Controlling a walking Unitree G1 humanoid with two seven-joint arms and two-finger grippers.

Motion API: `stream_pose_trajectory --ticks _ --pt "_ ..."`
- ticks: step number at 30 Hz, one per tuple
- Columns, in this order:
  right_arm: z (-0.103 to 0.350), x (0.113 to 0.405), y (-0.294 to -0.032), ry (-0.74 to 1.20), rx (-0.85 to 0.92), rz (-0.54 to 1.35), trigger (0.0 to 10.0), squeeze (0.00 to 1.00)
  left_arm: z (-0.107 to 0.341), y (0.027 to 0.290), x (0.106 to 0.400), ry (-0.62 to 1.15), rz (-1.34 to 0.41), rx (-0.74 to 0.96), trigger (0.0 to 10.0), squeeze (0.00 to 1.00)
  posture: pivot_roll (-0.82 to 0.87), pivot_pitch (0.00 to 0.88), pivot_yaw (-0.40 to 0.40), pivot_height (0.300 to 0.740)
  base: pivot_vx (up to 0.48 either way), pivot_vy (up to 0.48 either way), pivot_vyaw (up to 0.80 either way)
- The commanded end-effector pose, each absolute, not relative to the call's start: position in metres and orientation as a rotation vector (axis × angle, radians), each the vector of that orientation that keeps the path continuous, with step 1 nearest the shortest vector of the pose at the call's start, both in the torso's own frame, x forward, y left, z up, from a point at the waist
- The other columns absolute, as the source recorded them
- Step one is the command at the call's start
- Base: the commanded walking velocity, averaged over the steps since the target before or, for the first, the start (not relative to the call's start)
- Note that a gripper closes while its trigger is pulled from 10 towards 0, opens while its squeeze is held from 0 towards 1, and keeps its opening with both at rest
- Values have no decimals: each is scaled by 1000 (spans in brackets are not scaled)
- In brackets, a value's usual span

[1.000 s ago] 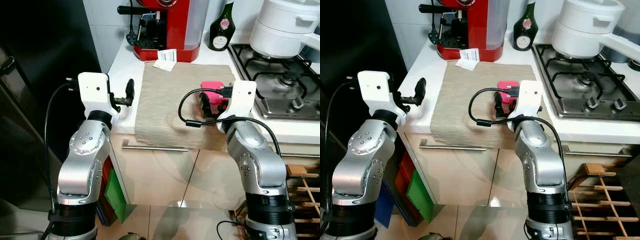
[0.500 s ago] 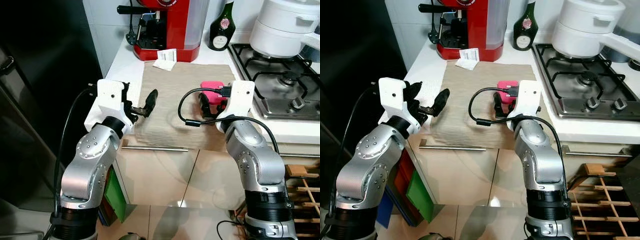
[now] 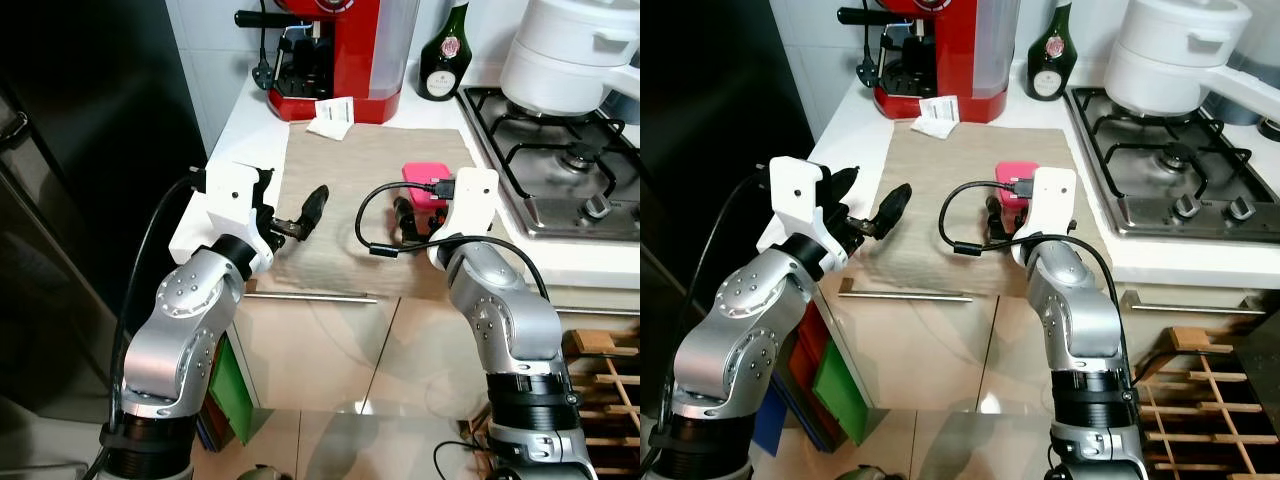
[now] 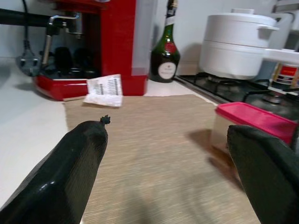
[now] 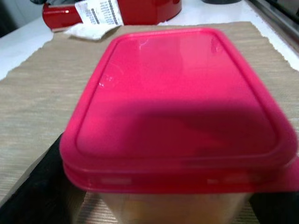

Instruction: Restocking fridge

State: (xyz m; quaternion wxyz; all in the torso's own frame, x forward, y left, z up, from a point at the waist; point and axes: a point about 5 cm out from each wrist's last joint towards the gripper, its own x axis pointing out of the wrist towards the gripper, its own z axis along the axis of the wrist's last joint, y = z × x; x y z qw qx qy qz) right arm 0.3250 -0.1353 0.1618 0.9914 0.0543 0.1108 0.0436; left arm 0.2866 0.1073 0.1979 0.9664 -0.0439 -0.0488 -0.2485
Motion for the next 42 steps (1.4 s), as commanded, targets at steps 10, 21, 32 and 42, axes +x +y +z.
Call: stream_pose_trajectory --ticks 10,21,32,42 --pt "162 329 -136 231 82 68 10000 1000 202 104 283 -117 -534 -84 10000 0 -8 0 21 740 0 0 0" --pt "162 328 -137 197 72 68 10000 1000 202 102 282 -133 -534 -74 10000 0 -12 0 17 740 0 0 0" --pt "159 326 -138 192 70 57 10000 1000 200 101 282 -130 -534 -81 10000 0 -20 0 21 740 0 0 0" --pt "158 328 -141 193 67 43 0 0 201 100 284 -129 -540 -75 10000 0 -25 0 29 740 0 0 0"
